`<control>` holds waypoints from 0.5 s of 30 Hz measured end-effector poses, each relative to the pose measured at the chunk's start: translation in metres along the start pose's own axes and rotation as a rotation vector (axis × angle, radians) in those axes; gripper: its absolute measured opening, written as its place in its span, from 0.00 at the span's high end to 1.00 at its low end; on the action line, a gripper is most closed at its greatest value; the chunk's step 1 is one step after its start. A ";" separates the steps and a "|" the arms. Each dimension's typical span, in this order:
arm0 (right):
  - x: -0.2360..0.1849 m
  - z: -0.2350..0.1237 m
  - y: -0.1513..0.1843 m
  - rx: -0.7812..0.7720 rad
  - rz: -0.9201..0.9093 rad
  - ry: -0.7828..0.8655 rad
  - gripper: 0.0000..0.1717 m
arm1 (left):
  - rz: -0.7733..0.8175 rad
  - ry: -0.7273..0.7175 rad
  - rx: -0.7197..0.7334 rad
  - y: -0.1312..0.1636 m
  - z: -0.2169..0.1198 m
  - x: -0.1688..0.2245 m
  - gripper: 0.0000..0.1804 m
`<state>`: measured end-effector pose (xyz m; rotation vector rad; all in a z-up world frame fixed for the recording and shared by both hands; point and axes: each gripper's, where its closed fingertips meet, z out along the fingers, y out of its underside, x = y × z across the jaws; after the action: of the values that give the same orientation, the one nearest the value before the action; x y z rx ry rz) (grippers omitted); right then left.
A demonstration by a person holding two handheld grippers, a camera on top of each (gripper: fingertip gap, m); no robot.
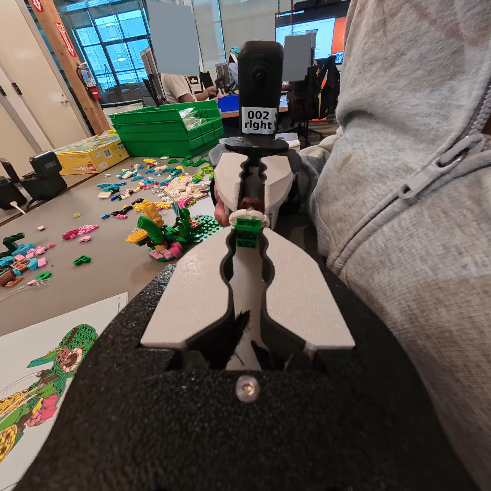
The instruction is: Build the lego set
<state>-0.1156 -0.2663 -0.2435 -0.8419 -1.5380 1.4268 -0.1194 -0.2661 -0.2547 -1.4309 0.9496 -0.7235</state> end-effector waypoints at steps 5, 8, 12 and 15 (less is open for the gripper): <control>0.001 0.002 0.003 -0.024 0.019 -0.003 0.92 | -0.003 -0.003 -0.024 0.002 -0.002 -0.002 0.91; 0.003 0.003 0.005 -0.038 0.028 0.008 0.92 | -0.004 -0.017 -0.026 0.003 -0.003 -0.003 0.91; 0.010 0.006 0.003 -0.031 0.090 0.053 0.92 | -0.025 -0.056 0.005 0.000 -0.005 -0.009 0.91; 0.014 0.009 -0.003 -0.032 0.156 0.078 0.92 | -0.071 -0.060 0.053 -0.005 -0.008 -0.012 0.91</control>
<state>-0.1292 -0.2576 -0.2380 -1.0447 -1.4665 1.4652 -0.1311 -0.2593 -0.2479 -1.4374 0.8313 -0.7484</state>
